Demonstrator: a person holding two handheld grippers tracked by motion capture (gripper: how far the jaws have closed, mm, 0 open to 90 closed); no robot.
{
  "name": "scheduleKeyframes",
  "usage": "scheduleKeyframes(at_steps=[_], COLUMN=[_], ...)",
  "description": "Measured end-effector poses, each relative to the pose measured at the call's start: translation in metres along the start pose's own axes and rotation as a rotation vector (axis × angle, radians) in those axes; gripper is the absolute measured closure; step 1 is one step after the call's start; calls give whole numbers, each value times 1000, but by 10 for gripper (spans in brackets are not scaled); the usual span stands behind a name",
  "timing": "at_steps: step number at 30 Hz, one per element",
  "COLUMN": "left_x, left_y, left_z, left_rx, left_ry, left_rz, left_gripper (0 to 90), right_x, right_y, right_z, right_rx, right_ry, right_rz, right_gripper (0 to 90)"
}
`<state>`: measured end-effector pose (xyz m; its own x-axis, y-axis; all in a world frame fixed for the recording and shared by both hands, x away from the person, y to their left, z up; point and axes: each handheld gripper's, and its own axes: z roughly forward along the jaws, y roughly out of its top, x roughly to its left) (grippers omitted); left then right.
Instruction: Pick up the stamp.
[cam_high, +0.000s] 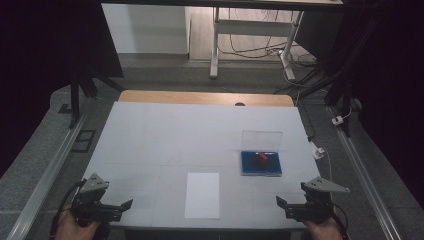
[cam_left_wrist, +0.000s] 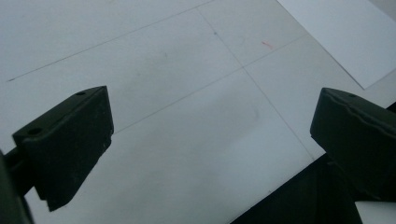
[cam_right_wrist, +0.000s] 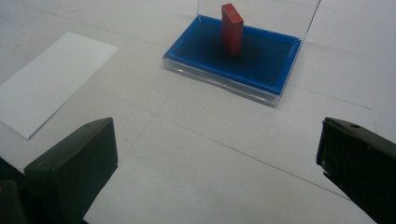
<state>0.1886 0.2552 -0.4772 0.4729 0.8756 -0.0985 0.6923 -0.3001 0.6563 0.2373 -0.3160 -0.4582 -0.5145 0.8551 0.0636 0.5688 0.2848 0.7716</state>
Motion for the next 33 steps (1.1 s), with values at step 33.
scheduleKeyframes(at_steps=[33], left_x=[3], left_y=[-1], left_z=[-1], left_rx=[-4], left_ry=[-51], left_rz=[6], left_gripper=[18], right_x=[0], right_y=[4], right_z=[-2], right_rx=[-13], right_ry=[58], right_rz=[-9], right_gripper=[0])
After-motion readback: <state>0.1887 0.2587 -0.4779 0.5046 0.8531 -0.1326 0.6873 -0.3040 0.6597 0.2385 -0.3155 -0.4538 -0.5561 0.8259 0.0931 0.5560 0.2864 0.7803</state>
